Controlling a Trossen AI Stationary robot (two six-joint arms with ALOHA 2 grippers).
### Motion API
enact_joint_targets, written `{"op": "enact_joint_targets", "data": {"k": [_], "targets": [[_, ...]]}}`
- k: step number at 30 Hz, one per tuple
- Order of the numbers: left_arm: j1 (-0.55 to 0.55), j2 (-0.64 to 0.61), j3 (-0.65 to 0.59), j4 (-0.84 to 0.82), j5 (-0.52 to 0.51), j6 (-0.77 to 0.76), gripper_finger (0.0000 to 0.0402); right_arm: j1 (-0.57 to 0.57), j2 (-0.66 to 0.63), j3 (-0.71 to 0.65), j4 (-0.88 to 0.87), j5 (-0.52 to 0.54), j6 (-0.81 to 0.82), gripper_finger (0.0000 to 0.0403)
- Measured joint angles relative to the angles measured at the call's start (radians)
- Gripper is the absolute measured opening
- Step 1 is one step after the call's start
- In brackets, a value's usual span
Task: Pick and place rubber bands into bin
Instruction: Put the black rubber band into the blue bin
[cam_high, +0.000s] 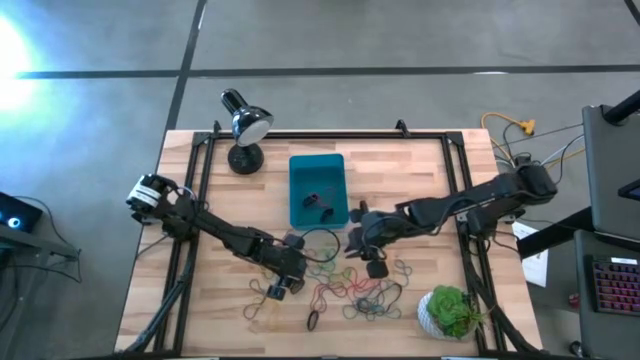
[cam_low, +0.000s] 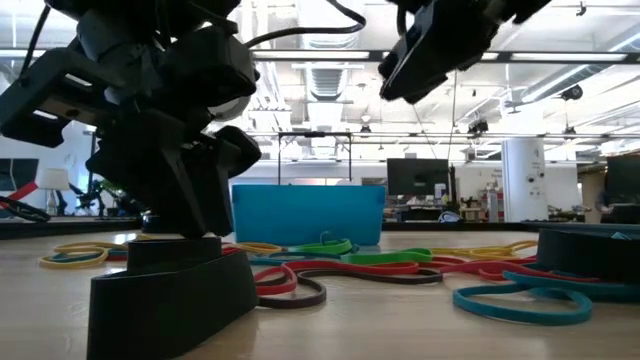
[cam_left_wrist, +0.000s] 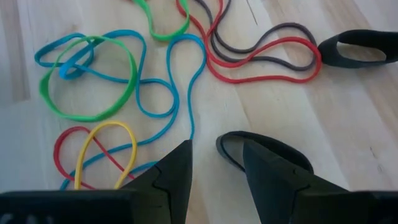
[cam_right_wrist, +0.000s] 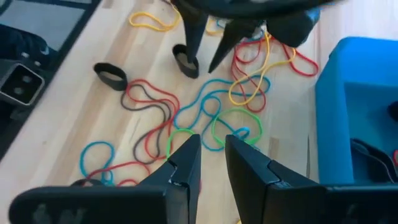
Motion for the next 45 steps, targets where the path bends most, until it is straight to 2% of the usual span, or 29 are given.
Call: {"op": "enact_joint_targets", "data": {"k": [12,15,21,34,38,45], "targets": [[-0.001,0.046,0.000,0.009,0.002,-0.004,0.0119,0.039,-0.043,-0.001,-0.015,0.041,0.022,0.0064],[-0.001,0.032,0.000,0.002,0.002,-0.001,0.0091,0.044,-0.044,-0.001,-0.019,0.056,0.022,0.0060],[-0.001,0.013,0.002,-0.002,0.002,0.007,0.0008,0.051,-0.044,-0.002,-0.049,0.087,0.030,0.0050],[-0.001,-0.073,0.002,-0.004,-0.026,0.057,0.0000,0.068,-0.043,-0.003,-0.068,0.107,0.066,0.0043],[0.001,-0.152,0.003,-0.001,-0.153,0.137,0.0000,0.070,-0.043,-0.003,-0.075,0.106,0.076,0.0043],[0.033,-0.276,0.001,-0.007,-0.497,0.320,0.0000,0.070,-0.043,-0.005,-0.074,0.106,0.128,0.0043]]}}
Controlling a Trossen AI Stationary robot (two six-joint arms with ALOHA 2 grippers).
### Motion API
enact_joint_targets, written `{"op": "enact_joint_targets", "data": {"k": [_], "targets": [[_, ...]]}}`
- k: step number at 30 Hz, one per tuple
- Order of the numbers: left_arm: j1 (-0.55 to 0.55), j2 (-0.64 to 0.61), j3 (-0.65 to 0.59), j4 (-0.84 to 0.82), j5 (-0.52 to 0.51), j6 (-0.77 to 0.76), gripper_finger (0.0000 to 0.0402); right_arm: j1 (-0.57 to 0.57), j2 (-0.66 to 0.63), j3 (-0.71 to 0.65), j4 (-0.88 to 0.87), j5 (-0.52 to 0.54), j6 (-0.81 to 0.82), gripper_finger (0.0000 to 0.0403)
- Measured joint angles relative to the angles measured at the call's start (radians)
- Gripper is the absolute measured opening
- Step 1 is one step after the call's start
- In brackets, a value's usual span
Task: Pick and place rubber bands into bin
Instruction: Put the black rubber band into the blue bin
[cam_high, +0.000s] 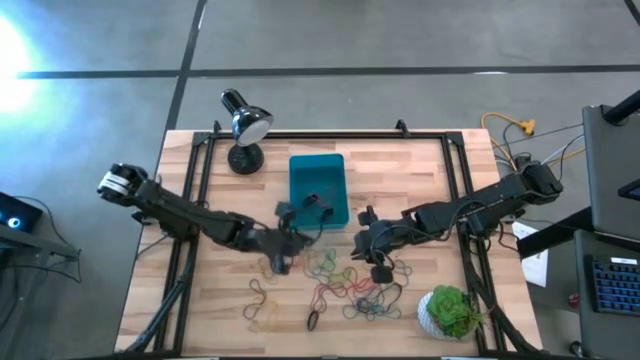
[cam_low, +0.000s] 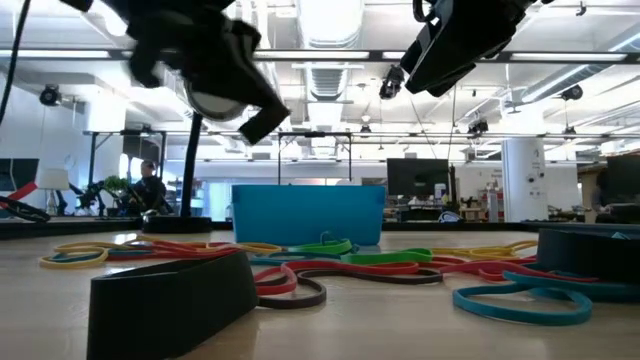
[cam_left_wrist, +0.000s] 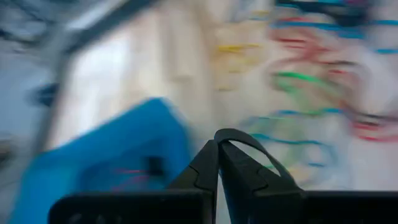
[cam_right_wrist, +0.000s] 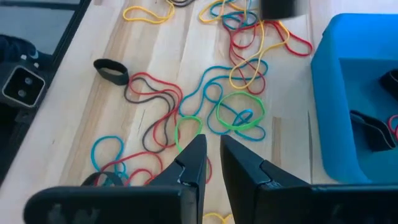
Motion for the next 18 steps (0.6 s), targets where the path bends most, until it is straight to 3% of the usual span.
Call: {"op": "enact_joint_targets", "data": {"k": [5,18], "targets": [[0.075,-0.051,-0.001,-0.002,-0.093,0.083,0.0000,0.000,0.000,-0.006,0.002,0.000,0.037,0.0043],[0.317,0.012,-0.010,-0.003,-0.078,0.103,0.0000,0.000,0.001,-0.017,0.014,0.000,0.046,0.0043]]}}
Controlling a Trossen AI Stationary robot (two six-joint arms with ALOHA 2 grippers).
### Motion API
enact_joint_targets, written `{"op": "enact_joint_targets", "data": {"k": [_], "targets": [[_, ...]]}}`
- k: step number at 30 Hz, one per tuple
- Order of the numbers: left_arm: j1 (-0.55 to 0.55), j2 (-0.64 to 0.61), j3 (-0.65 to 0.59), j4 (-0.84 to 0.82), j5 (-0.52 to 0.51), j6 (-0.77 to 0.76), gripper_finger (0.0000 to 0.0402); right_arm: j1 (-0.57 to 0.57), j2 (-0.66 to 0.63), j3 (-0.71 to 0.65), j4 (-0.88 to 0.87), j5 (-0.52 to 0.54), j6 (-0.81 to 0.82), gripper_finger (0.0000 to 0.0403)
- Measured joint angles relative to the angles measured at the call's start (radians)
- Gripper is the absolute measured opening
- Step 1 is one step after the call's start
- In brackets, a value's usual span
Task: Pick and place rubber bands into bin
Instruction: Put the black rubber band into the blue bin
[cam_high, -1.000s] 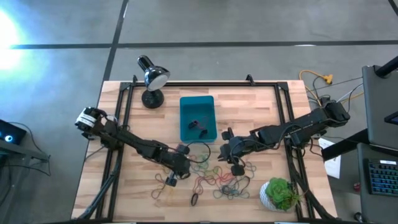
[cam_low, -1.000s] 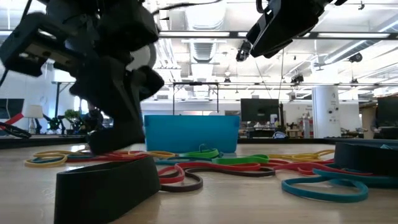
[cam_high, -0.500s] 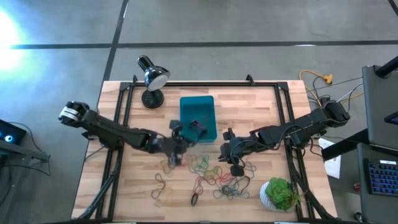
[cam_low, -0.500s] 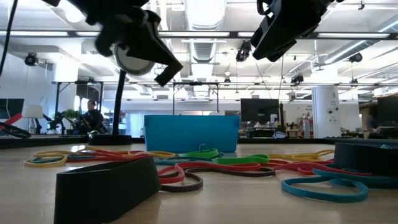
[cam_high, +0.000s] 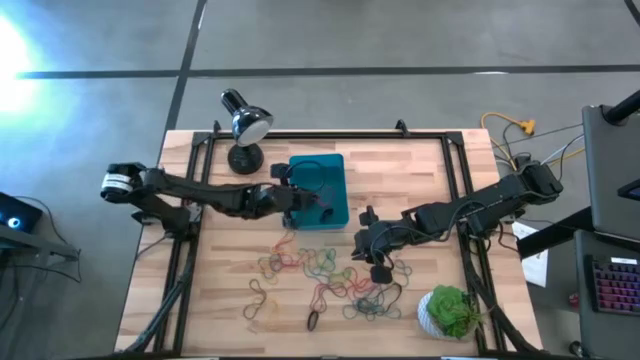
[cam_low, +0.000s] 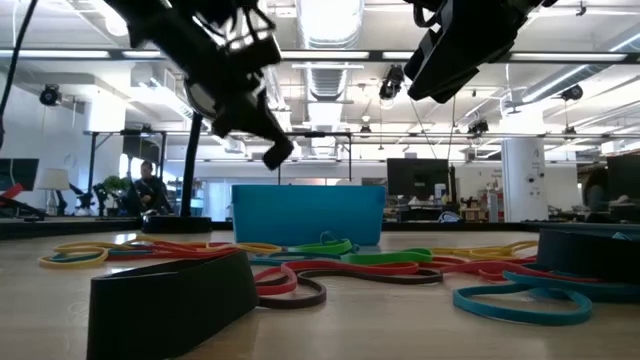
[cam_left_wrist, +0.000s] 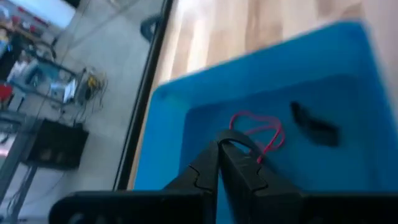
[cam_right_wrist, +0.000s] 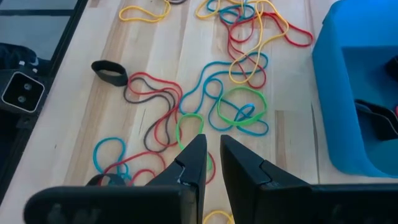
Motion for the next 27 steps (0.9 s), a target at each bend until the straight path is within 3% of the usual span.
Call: {"op": "enact_joint_targets", "data": {"k": [9,20,24,27], "targets": [[0.046,0.104,0.000,0.020,0.101,0.009,0.0003,-0.001,0.000,-0.016,0.006,0.000,-0.003,0.0043],[0.048,0.113,0.022,0.049,0.092,0.032,0.0070,-0.001,0.000,-0.018,0.054,0.000,-0.003,0.0043],[0.042,0.112,0.031,0.044,0.090,0.023,0.0075,-0.001,0.004,-0.038,0.194,-0.003,-0.006,0.0043],[0.016,0.089,0.035,0.023,0.094,-0.002,0.0075,-0.001,0.029,-0.052,0.311,-0.084,-0.049,0.0043]]}}
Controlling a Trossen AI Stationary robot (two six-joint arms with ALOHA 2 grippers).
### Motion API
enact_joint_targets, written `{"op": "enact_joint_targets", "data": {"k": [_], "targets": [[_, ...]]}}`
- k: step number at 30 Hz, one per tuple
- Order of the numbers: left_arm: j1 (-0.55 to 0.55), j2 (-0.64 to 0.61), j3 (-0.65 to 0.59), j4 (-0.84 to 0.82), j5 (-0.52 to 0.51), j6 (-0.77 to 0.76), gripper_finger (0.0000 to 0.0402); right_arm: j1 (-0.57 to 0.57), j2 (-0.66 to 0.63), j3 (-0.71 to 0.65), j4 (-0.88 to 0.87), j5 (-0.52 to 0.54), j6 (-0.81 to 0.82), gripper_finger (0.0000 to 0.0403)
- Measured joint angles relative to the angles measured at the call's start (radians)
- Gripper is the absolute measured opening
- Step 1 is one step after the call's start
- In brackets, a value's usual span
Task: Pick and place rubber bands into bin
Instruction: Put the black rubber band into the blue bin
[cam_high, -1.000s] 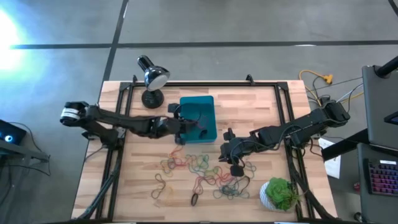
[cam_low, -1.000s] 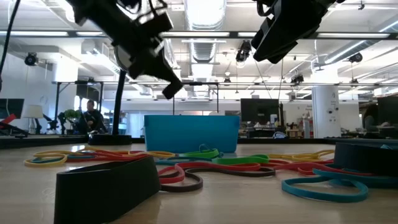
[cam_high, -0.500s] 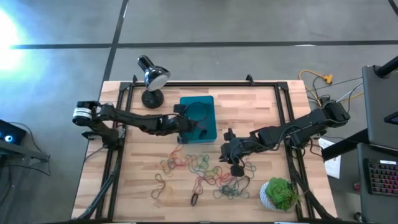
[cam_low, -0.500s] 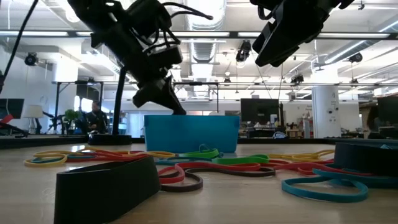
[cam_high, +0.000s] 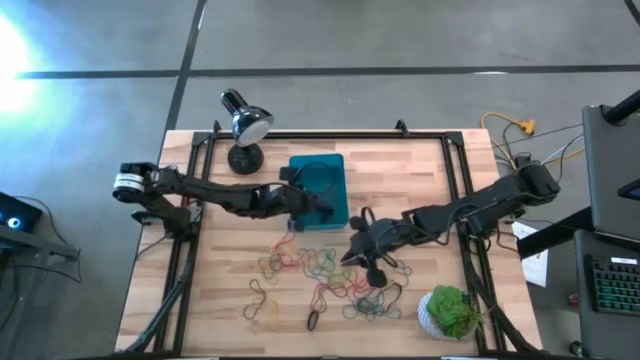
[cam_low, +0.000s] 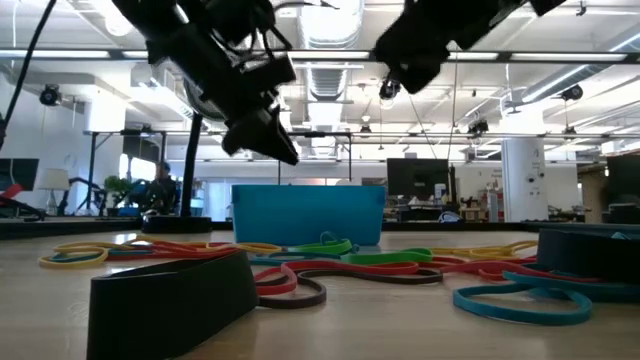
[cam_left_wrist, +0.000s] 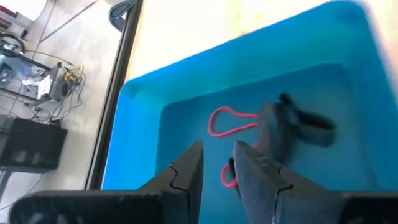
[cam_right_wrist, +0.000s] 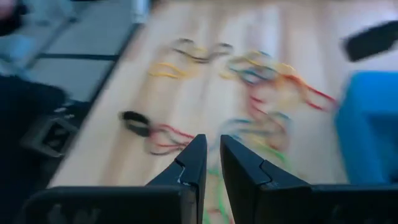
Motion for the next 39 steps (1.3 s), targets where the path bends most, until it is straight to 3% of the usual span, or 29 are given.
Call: {"op": "enact_joint_targets", "data": {"k": [4,12,21,28,39], "targets": [[-0.062,-0.063,0.001,-0.081,0.004,-0.017,0.0075,0.001,0.065,-0.002,0.110,-0.104,-0.042,0.0043],[-0.223,-0.218,-0.006,-0.261,0.008,-0.187,0.0075,-0.002,0.210,0.024,0.149,-0.107,-0.060,0.0043],[-0.355,-0.299,-0.013,-0.333,0.008,-0.292,0.0075,0.055,0.182,0.078,-0.123,-0.113,0.003,0.0043],[-0.372,-0.302,-0.013,-0.320,0.006,-0.293,0.0075,0.157,0.173,0.077,-0.166,-0.100,0.086,0.0043],[-0.373,-0.298,-0.013,-0.314,0.007,-0.294,0.0075,0.235,0.215,0.073,-0.187,0.032,0.130,0.0043]]}}
